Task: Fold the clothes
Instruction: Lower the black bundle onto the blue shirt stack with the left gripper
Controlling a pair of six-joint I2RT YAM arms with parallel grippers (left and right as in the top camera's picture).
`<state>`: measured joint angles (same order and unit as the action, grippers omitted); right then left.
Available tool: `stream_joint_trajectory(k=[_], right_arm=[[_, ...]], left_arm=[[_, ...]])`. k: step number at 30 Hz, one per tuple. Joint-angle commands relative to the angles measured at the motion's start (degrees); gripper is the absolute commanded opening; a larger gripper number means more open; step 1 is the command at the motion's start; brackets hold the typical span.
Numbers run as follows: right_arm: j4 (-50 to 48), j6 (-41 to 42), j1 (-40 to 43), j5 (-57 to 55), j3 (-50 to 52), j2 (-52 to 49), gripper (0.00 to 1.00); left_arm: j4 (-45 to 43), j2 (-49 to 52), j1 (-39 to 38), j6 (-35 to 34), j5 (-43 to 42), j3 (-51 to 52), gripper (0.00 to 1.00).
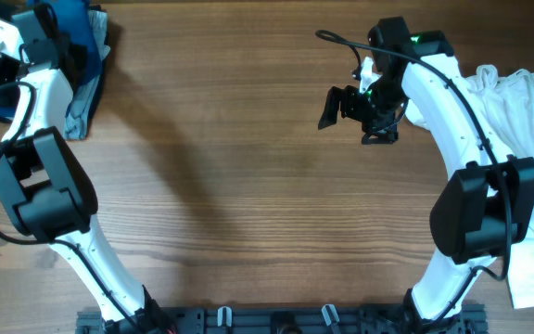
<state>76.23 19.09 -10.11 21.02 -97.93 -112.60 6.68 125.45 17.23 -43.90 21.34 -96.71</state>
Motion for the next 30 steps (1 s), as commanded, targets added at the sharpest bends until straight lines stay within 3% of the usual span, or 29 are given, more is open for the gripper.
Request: stream_joint_trajectory(k=[1,5,8,9,10,11,12,18,26,30], right_arm=[[0.24,0.55,-0.44,1.38,-0.48,-0.02,1.0],[0.13,0.57,-0.44,1.36,-0.48,-0.02,1.0],[-0.44,0.57,-0.44,1.38,-0.48,-0.02,1.0],[-0.57,0.59,-0.44,1.36,-0.48,-0.02,1.0],[-0.74,0.61,-0.44,1.4,-0.48,-0.02,1.0],[-0.74,0.61,-0.44,1.4,-0.48,-0.02,1.0],[-0.7,0.61,-0.44,1.4,-0.48,-0.02,1.0],[-0.15,0.59,-0.44,1.57,-0.48,-0.02,1.0],[0.81,0.44,-0.44,1.57,-0.48,-0.02,1.0],[1.16,0.44,-0.44,1.55,-0.46,-0.02,1.0]], left_arm=[[-3.02,1.53,0.31,-0.24,-1.7,-0.96,0.99],[-5.73,1.75,0.28,-0.24,-4.07,-0.96,0.99],[-6.8,1.75,0.09,-0.24,-4.9,-0.98,0.8],[-7.02,1.75,-0.09,-0.22,-5.2,-0.98,0.67],[-7.23,1.75,-0.28,-0.22,-5.4,-0.98,0.64],[-7.41,1.75,-0.61,-0.22,-5.55,-1.03,0.78],[-7.58,1.75,-0.92,-0.15,-5.49,-1.05,1.0],[-10.75,1.75,-2.1,0.15,-5.51,-1.05,0.99],[-24.98,1.77,-1.77,0.2,-5.46,-1.05,1.0],[-26.43,1.97,-0.26,0.17,-5.49,-1.05,1.0]])
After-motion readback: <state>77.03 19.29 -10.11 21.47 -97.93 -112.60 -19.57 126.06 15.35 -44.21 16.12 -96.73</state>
